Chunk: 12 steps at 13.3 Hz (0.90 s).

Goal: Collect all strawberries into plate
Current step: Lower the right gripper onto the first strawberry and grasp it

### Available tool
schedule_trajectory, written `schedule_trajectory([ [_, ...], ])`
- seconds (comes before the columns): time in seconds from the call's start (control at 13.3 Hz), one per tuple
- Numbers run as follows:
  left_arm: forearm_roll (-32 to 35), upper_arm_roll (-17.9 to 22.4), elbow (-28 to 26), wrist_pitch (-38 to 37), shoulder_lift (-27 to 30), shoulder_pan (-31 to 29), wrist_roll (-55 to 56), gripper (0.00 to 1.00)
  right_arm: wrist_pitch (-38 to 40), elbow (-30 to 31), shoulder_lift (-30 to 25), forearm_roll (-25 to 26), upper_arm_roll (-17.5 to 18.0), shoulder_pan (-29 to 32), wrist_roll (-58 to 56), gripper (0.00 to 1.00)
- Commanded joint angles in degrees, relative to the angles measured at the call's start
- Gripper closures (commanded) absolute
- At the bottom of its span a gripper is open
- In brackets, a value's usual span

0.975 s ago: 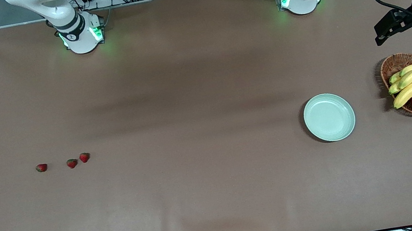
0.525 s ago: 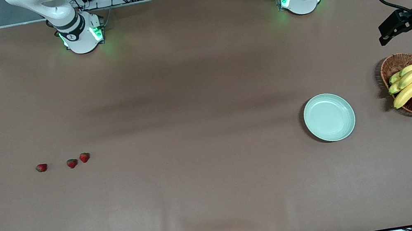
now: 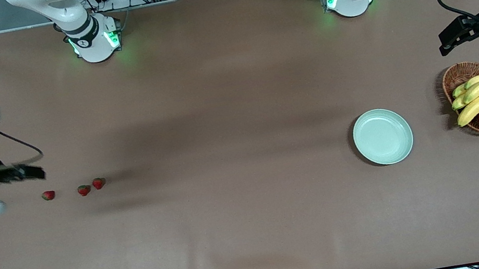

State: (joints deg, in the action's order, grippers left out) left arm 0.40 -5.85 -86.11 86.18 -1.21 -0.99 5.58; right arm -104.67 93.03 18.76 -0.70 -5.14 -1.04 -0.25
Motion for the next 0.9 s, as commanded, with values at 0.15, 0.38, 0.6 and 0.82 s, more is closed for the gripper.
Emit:
schedule_trajectory([
  [0.15,0.5,0.1,-0.6,0.6,-0.1,-0.1,0.3,0.00,-7.3,-0.7,10.8,-0.1,0.0,-0.8,-0.1,0.00],
  [0.38,0.5,0.0,-0.7,1.2,-0.2,0.0,0.3,0.00,-8.1,-0.7,15.2,-0.2,0.1,-1.8,0.0,0.03],
  [0.6,0.5,0.0,-0.7,1.2,-0.5,0.1,0.4,0.00,-7.7,-0.6,17.2,-3.5,0.1,-3.1,0.4,0.17],
  [0.82,0.5,-0.1,-0.8,1.2,-0.5,0.1,0.4,0.00,-7.5,-0.6,18.3,-8.7,0.0,-2.3,2.7,0.28],
])
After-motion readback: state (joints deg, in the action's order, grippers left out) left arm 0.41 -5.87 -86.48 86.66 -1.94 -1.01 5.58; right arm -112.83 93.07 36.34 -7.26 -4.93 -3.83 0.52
